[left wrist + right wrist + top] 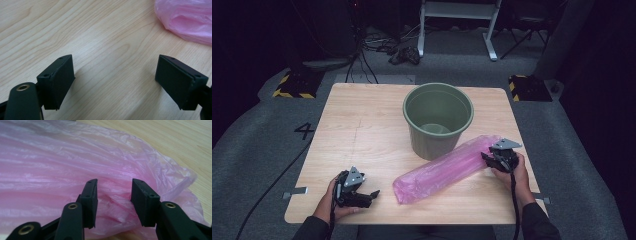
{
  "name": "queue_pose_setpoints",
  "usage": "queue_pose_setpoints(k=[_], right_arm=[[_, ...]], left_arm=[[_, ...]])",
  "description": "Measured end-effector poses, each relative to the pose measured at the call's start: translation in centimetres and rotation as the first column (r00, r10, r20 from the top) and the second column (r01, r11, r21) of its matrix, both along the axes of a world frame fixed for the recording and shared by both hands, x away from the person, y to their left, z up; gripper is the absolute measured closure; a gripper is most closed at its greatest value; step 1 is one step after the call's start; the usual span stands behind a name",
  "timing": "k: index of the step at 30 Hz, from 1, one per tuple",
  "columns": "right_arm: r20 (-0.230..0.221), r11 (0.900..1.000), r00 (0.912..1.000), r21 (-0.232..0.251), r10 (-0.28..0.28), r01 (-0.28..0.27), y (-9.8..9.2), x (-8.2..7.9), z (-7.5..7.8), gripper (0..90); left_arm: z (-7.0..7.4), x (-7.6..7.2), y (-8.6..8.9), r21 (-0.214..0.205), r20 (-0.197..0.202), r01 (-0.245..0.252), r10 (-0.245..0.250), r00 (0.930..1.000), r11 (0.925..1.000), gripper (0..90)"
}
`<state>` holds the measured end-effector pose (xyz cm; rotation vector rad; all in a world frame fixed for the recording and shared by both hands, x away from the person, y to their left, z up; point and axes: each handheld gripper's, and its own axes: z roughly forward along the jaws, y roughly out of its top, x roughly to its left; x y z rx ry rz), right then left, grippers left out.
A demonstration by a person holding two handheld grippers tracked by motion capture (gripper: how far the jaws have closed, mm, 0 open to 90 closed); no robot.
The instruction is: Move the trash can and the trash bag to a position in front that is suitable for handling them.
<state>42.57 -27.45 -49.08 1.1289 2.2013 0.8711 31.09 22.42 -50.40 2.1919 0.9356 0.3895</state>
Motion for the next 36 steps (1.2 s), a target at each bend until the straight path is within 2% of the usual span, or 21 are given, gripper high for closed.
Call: queue_pose_setpoints(k=[1, 5, 6, 7, 8, 9, 12, 14, 15, 17, 19, 22, 24, 25, 26, 27, 28, 30, 32, 36], right_arm=[[0.010, 1.0000, 0.9999, -0.003, -0.007, 0.007, 0.1, 0.3, -0.1, 56.3], [-0.007, 0.9984, 0.9987, 0.024, -0.051, 0.051, 0.4, 1.5, -0.1, 53.9], [0.004, 0.9981, 0.9985, 0.027, -0.055, 0.055, 0.5, 1.5, 0.0, 52.9], [0.007, 0.9972, 0.9979, 0.038, -0.065, 0.064, 0.7, 1.5, 0.2, 48.2], [0.007, 0.9972, 0.9979, 0.038, -0.065, 0.064, 0.7, 1.5, 0.2, 48.2], [0.019, 0.9966, 0.9989, 0.071, -0.043, 0.041, 0.8, 1.0, 0.7, 45.6], [0.044, 0.9964, 0.9989, 0.083, -0.018, 0.014, 1.0, 0.2, 1.3, 44.0], [0.051, 0.9928, 0.9985, 0.117, 0.022, -0.027, 1.2, -0.5, 1.9, 42.6], [0.070, 0.9928, 0.9965, 0.107, 0.047, -0.054, 1.6, -1.1, 2.4, 41.3], [0.076, 0.9921, 0.9951, 0.103, 0.063, -0.071, 1.8, -1.4, 2.6, 40.6], [0.079, 0.9879, 0.9933, 0.124, 0.084, -0.093, 2.0, -1.9, 2.8, 40.7], [0.073, 0.9824, 0.9900, 0.134, 0.121, -0.130, 2.5, -2.5, 2.9, 39.9], [0.070, 0.9756, 0.9847, 0.141, 0.159, -0.168, 3.1, -3.0, 2.9, 39.6], [0.061, 0.9671, 0.9779, 0.148, 0.200, -0.207, 3.7, -3.4, 2.8, 39.1], [0.061, 0.9671, 0.9779, 0.148, 0.200, -0.207, 3.7, -3.4, 2.8, 39.1], [0.058, 0.9630, 0.9749, 0.153, 0.215, -0.222, 4.2, -3.6, 2.6, 39.3], [0.037, 0.9615, 0.9717, 0.141, 0.233, -0.236, 5.3, -3.8, 1.9, 45.6], [0.026, 0.9604, 0.9699, 0.136, 0.242, -0.243, 5.7, -3.9, 1.6, 45.9], [-0.012, 0.9654, 0.9690, 0.090, 0.247, -0.245, 6.6, -3.7, 0.8, 46.2], [-0.041, 0.9750, 0.9785, 0.102, 0.202, -0.197, 6.2, -2.8, 0.2, 47.2]], left_arm=[[0.0, 0.0, -0.2, -0.003, 0.001, 0.005, -0.005, 1.0000, 1.0000, 15.4], [0.0, 0.1, -1.0, 0.000, 0.000, 0.028, -0.028, 0.9996, 0.9996, 15.4], [0.0, 0.2, -1.2, -0.001, -0.001, 0.034, -0.034, 0.9994, 0.9994, 15.4], [0.0, 0.2, -1.3, -0.002, -0.001, 0.035, -0.035, 0.9994, 0.9994, 15.3], [0.0, 0.2, -1.4, 0.002, 0.002, 0.039, -0.039, 0.9992, 0.9992, 15.3], [0.0, 0.3, -1.4, 0.003, 0.002, 0.043, -0.043, 0.9991, 0.9991, 15.4], [0.0, 0.2, -1.4, 0.001, -0.001, 0.049, -0.049, 0.9988, 0.9988, 15.5], [0.0, 0.2, -1.4, 0.002, 0.002, 0.057, -0.057, 0.9984, 0.9984, 15.5], [0.0, 0.2, -1.4, 0.001, 0.001, 0.057, -0.057, 0.9984, 0.9984, 15.4], [0.0, 0.2, -1.4, 0.001, 0.001, 0.056, -0.056, 0.9984, 0.9984, 15.4], [0.0, 0.2, -1.4, 0.002, 0.001, 0.055, -0.055, 0.9985, 0.9985, 15.4], [0.0, 0.2, -1.5, 0.001, -0.001, 0.054, -0.054, 0.9986, 0.9986, 15.4], [0.0, 0.2, -1.5, 0.001, 0.001, 0.053, -0.053, 0.9986, 0.9986, 15.4], [0.0, 0.2, -1.5, 0.001, 0.001, 0.053, -0.053, 0.9986, 0.9986, 15.4], [0.0, 0.2, -1.5, 0.001, 0.001, 0.053, -0.053, 0.9986, 0.9986, 15.4], [0.0, 0.2, -1.5, 0.001, 0.001, 0.053, -0.053, 0.9986, 0.9986, 15.4], [0.0, 0.2, -1.5, 0.001, 0.000, 0.053, -0.053, 0.9986, 0.9986, 15.4], [0.0, 0.2, -1.4, 0.000, 0.000, 0.056, -0.056, 0.9984, 0.9984, 15.4], [0.0, 0.2, -1.3, -0.002, -0.001, 0.056, -0.056, 0.9985, 0.9985, 15.4], [0.0, 0.2, -1.0, -0.003, -0.002, 0.055, -0.055, 0.9985, 0.9985, 15.4]])
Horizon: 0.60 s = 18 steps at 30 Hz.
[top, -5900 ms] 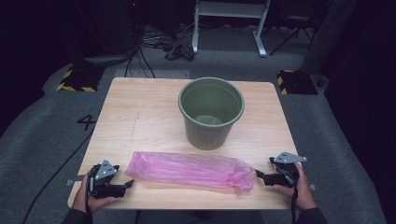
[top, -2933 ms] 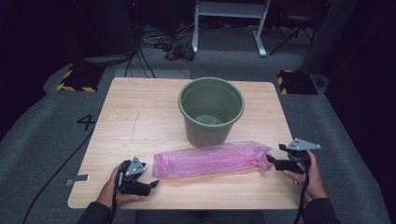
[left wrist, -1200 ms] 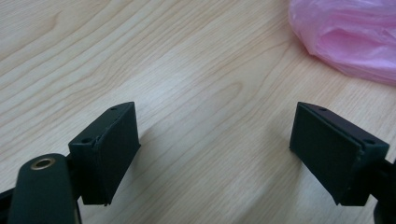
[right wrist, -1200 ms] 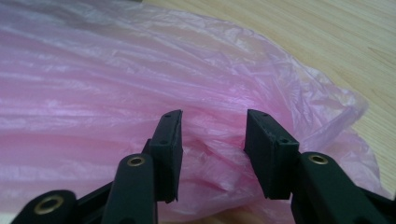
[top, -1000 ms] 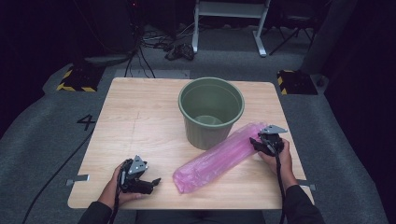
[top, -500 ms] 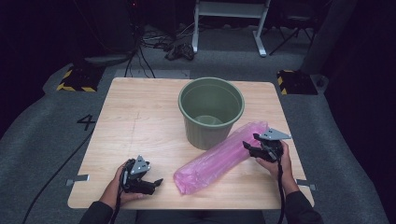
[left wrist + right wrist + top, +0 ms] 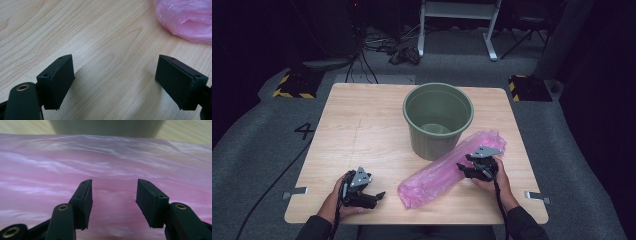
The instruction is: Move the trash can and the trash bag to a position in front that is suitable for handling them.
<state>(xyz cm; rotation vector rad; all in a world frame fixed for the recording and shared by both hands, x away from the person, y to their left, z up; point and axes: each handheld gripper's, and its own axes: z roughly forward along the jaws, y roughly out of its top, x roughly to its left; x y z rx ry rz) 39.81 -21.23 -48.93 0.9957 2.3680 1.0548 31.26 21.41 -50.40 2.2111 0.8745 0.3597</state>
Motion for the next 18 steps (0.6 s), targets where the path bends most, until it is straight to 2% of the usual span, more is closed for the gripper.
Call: queue_pose_setpoints(k=[4, 7, 10, 15, 18], right_arm=[[-0.020, 0.9988, 0.9987, -0.006, -0.048, 0.048, -0.6, 1.2, -0.5, 46.0], [-0.033, 0.9985, 0.9980, -0.009, -0.053, 0.053, -0.8, 2.1, -0.8, 45.7], [-0.038, 0.9978, 0.9973, 0.020, -0.063, 0.064, -1.2, 2.9, -1.0, 46.6], [-0.043, 0.9969, 0.9960, 0.004, -0.078, 0.078, -1.9, 3.9, -0.9, 45.5], [-0.043, 0.9954, 0.9946, 0.012, -0.094, 0.095, -2.4, 4.4, -0.9, 45.8]], left_arm=[[0.0, 0.0, 0.1, 0.001, 0.002, 0.002, -0.002, 1.0000, 1.0000, 15.4], [0.0, 0.0, 0.1, 0.001, 0.001, 0.000, 0.000, 1.0000, 1.0000, 15.4], [0.0, 0.0, 0.1, 0.001, 0.001, -0.002, 0.002, 1.0000, 1.0000, 15.4], [0.0, -0.1, 0.1, 0.001, -0.001, -0.010, 0.010, 1.0000, 1.0000, 15.4], [0.0, -0.1, 0.1, 0.001, 0.000, -0.015, 0.015, 0.9999, 0.9999, 15.4]])
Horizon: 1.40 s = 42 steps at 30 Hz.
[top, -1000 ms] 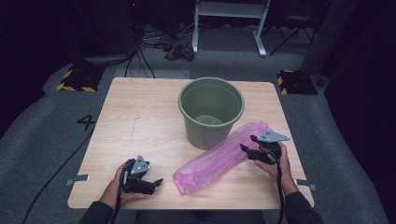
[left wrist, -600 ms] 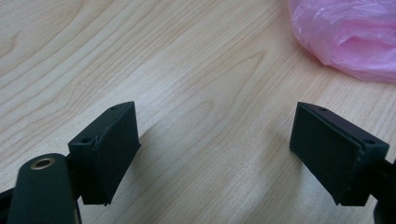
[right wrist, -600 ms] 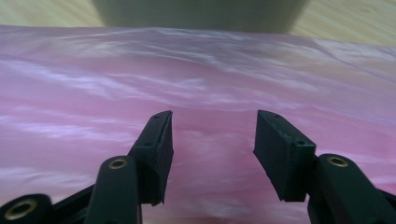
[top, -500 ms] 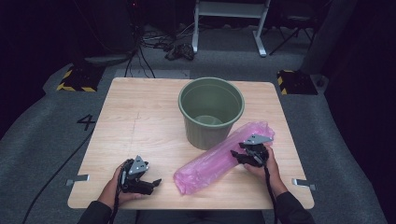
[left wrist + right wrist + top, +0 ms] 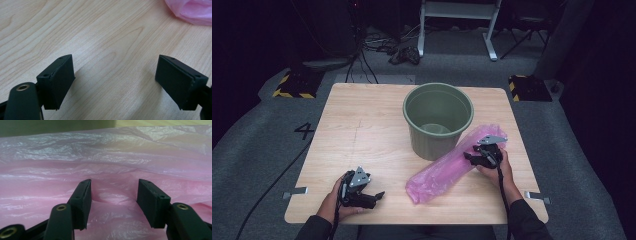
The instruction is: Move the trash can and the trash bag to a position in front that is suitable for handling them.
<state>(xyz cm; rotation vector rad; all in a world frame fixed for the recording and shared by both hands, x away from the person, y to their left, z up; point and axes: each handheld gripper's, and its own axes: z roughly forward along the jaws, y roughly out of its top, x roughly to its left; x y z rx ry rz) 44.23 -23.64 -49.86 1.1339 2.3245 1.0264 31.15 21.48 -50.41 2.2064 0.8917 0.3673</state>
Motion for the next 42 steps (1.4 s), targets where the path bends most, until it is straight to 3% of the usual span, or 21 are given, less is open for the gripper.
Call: queue_pose_setpoints(k=[6, 10, 12, 15, 20, 23, 26, 27, 30, 34, 40, 42], right_arm=[[-0.014, 0.9998, 0.9999, -0.018, -0.006, 0.006, -0.4, 0.4, 0.3, 42.7], [0.028, 0.9984, 0.9989, 0.041, 0.038, -0.039, -0.3, -0.2, 1.7, 35.2], [0.033, 0.9978, 0.9982, 0.042, 0.050, -0.052, -0.2, -0.3, 2.1, 33.6], [0.052, 0.9915, 0.9908, 0.030, 0.125, -0.127, 0.8, -0.7, 3.7, 23.0], [0.069, 0.9815, 0.9811, 0.052, 0.180, -0.184, 1.7, -0.8, 4.8, 17.5], [0.073, 0.9698, 0.9710, 0.072, 0.228, -0.233, 2.5, -0.6, 5.5, 16.4], [0.049, 0.9455, 0.9518, 0.110, 0.303, -0.306, 2.9, 0.0, 6.2, 16.1], [0.055, 0.9430, 0.9504, 0.119, 0.306, -0.311, 3.0, 0.2, 6.4, 15.9], [0.053, 0.9452, 0.9531, 0.123, 0.298, -0.302, 3.2, 0.8, 6.6, 14.8], [0.049, 0.9493, 0.9536, 0.092, 0.297, -0.301, 3.6, 1.3, 6.6, 14.5], [0.054, 0.9426, 0.9483, 0.105, 0.313, -0.317, 3.9, 1.6, 6.4, 14.3], [0.051, 0.9327, 0.9396, 0.114, 0.338, -0.342, 4.2, 1.5, 6.3, 14.6]], left_arm=[[0.0, 0.0, 0.0, 0.001, 0.001, -0.002, 0.002, 1.0000, 1.0000, 15.4], [0.0, 0.0, 0.0, 0.001, -0.001, -0.002, 0.002, 1.0000, 1.0000, 15.4], [0.0, 0.0, 0.0, 0.000, -0.001, -0.001, 0.001, 1.0000, 1.0000, 15.4], [0.0, 0.0, 0.0, 0.001, -0.001, -0.002, 0.002, 1.0000, 1.0000, 15.4], [0.0, 0.0, 0.0, 0.000, -0.001, -0.001, 0.001, 1.0000, 1.0000, 15.5], [0.0, 0.0, 0.0, 0.001, -0.001, -0.001, 0.001, 1.0000, 1.0000, 15.5], [0.0, 0.0, 0.0, 0.000, -0.002, -0.002, 0.002, 1.0000, 1.0000, 15.5], [0.0, 0.0, 0.0, 0.000, 0.000, 0.000, 0.000, 1.0000, 1.0000, 15.5], [0.0, 0.0, 0.0, 0.000, 0.001, 0.001, -0.001, 1.0000, 1.0000, 15.5], [0.0, 0.0, 0.0, 0.001, -0.002, 0.001, -0.001, 1.0000, 1.0000, 15.5], [0.0, 0.0, 0.0, 0.001, 0.000, 0.003, -0.003, 1.0000, 1.0000, 15.5], [0.0, 0.0, 0.1, 0.000, -0.001, 0.003, -0.003, 1.0000, 1.0000, 15.5]])
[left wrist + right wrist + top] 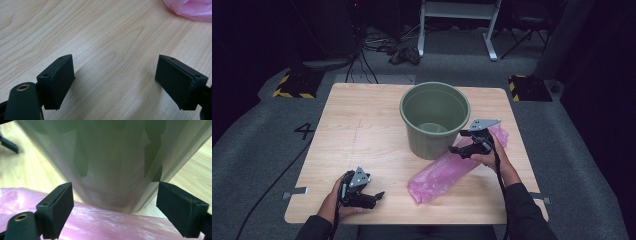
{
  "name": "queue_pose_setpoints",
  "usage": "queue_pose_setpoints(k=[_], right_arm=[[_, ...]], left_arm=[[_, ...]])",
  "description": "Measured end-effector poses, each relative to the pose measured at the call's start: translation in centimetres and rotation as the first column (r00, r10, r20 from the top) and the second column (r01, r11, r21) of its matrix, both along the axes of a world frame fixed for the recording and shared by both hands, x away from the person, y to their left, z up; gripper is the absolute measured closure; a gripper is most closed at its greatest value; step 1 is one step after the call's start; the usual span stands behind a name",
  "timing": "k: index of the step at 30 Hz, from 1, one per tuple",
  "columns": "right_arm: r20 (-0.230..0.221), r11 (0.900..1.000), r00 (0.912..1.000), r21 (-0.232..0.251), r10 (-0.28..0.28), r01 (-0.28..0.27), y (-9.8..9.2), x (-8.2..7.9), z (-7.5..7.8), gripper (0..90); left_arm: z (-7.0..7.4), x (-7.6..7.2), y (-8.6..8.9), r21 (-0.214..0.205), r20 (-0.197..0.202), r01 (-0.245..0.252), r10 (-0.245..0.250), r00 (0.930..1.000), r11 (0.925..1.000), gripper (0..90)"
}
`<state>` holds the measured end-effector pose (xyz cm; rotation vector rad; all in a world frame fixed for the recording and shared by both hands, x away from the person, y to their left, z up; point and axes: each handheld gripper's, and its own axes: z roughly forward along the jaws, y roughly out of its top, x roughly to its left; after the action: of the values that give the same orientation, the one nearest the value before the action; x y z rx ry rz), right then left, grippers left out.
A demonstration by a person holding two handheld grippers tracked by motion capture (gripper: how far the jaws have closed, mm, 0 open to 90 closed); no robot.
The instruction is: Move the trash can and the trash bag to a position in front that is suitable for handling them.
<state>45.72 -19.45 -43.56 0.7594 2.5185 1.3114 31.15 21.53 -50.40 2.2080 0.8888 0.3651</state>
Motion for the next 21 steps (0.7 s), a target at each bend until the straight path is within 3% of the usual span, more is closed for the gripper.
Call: queue_pose_setpoints(k=[5, 12, 17, 18, 19, 21], right_arm=[[0.014, 0.9975, 0.9974, 0.001, 0.071, -0.071, 1.2, -0.9, -0.1, 15.3], [0.013, 0.9942, 0.9942, -0.005, 0.107, -0.107, 2.0, -1.9, -0.5, 17.6], [0.016, 0.9992, 0.9997, -0.036, 0.016, -0.016, -0.1, -2.9, -1.2, 19.4], [0.011, 0.9983, 0.9994, -0.049, -0.032, 0.033, -0.8, -3.1, -1.6, 19.5], [0.013, 0.9969, 0.9985, -0.059, -0.053, 0.053, -1.2, -3.2, -1.9, 20.5], [0.024, 0.9851, 0.9902, -0.101, -0.137, 0.139, -2.3, -3.6, -2.8, 22.7]], left_arm=[[0.0, 0.0, 0.0, 0.000, 0.001, 0.000, 0.000, 1.0000, 1.0000, 15.5], [0.0, 0.0, 0.0, 0.000, 0.002, 0.002, -0.002, 1.0000, 1.0000, 15.5], [0.0, 0.0, 0.0, -0.001, 0.001, 0.001, -0.001, 1.0000, 1.0000, 15.5], [0.0, 0.0, 0.0, -0.001, 0.001, 0.001, -0.001, 1.0000, 1.0000, 15.5], [0.0, 0.0, -0.1, -0.001, 0.001, -0.002, 0.002, 1.0000, 1.0000, 15.5], [0.0, 0.0, -0.1, -0.003, 0.001, -0.004, 0.004, 1.0000, 1.0000, 15.5]])
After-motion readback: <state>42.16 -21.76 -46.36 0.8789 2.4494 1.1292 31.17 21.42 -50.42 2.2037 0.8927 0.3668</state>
